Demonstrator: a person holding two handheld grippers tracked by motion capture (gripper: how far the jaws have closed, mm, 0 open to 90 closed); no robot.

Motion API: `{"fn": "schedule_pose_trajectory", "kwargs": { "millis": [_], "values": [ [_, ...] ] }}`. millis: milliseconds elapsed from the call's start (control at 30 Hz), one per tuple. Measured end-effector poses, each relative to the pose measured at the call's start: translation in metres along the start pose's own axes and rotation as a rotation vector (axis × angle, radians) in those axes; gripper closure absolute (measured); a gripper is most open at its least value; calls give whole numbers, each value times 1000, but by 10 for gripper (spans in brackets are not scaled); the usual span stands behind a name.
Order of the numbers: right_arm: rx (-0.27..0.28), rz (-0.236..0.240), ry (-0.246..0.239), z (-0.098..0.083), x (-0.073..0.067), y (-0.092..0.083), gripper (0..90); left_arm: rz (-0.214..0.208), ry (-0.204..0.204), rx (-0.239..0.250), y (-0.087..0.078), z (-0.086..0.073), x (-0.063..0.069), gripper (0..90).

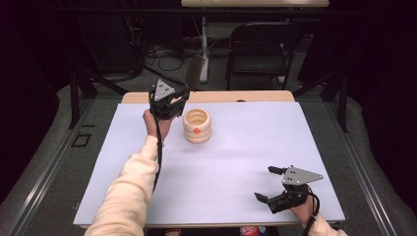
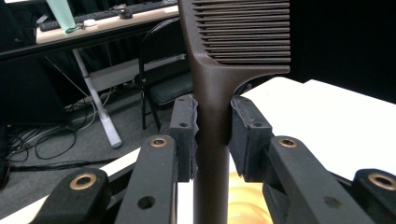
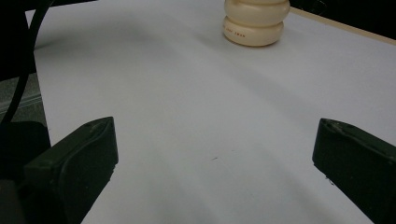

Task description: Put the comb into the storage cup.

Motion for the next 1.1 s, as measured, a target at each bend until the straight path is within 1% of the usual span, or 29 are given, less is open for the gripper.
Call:
{"fn": "schedule_pose_trajectory", "kwargs": {
  "millis": [200,267,367,400,500,567,667,867,1100],
  "values": [
    [-2,0,-3,0,0,0,0,-7,-6,10,4,1,2,725],
    [2,1,-2,0,0,0,0,-9,0,6,5,0,3,725],
    [0,0,-2,0,0,0,0,-10,0,9,7,1,4,725],
    [0,2,-3,0,0,0,0,-15,-7,11,8,1,5,725],
    [-1,1,-4,0,0,0,0,-19,-3,16,10,1,7,725],
    [1,2,-2,0,0,0,0,-20,-12,21,12,0,8,725],
    [0,2,-2,0,0,0,0,-21,-13,19,14,-1,9,725],
    [1,3,-4,0,0,0,0,-31,-30,31,17,-1,11,725],
    [1,3,0,0,0,-1,0,-33,-46,40,21,-4,12,725]
  ]
}}
Point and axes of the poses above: each handheld gripper's, and its own axes: y roughly forward along the jaws, z roughly out of its top, x roughly to its right, the point moved 6 cm from there along y, roughly forward along the jaws, and after that the axes turned 1 degree about y, right-handed, at the moved point
